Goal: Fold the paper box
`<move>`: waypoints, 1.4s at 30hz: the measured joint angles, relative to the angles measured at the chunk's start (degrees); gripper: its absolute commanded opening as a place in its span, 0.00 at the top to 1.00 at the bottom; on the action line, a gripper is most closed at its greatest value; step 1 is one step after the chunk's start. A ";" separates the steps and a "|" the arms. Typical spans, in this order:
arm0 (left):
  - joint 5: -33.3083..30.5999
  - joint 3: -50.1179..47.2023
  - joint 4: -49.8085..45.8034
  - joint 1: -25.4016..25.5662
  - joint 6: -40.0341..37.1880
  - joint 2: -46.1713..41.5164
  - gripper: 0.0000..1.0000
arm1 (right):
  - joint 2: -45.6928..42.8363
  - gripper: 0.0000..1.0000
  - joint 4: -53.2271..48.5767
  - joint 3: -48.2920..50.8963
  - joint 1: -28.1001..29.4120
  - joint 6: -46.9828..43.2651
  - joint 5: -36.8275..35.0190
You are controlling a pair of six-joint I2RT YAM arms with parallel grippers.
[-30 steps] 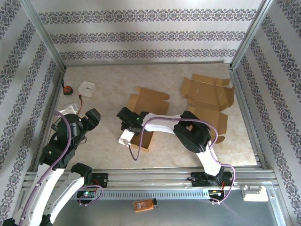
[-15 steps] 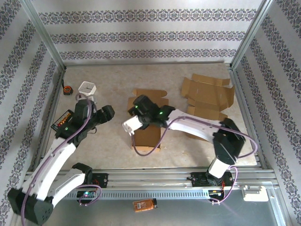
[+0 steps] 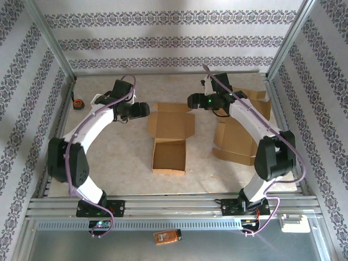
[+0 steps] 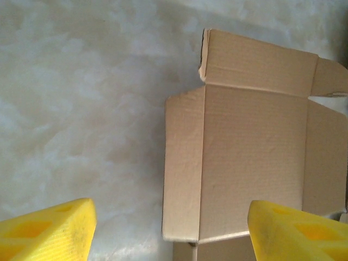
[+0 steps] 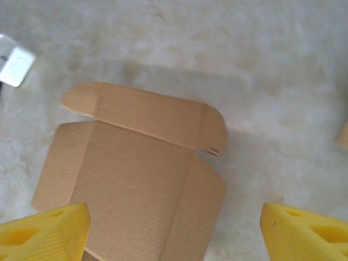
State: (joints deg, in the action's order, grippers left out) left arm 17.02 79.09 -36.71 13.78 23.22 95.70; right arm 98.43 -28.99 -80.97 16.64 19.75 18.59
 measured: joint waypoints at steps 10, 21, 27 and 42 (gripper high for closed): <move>8.72 8.63 0.98 -1.16 -6.38 16.50 0.31 | 14.86 0.34 -0.94 -5.68 -1.55 5.53 5.31; 16.90 13.09 2.89 -1.29 -9.05 23.23 0.45 | 15.41 0.45 1.97 -1.64 -1.53 5.66 9.38; 18.82 13.09 3.54 -1.53 -9.53 23.45 0.65 | 15.41 0.57 2.43 0.35 -1.53 5.68 9.42; 20.48 12.83 4.59 -1.55 -9.88 20.81 0.91 | 8.87 0.82 3.30 0.76 0.26 3.56 9.05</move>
State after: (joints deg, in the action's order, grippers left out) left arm 37.50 91.92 -32.12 12.23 13.34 116.51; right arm 107.31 -25.69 -80.20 16.91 23.31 27.64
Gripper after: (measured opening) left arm 0.069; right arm 0.175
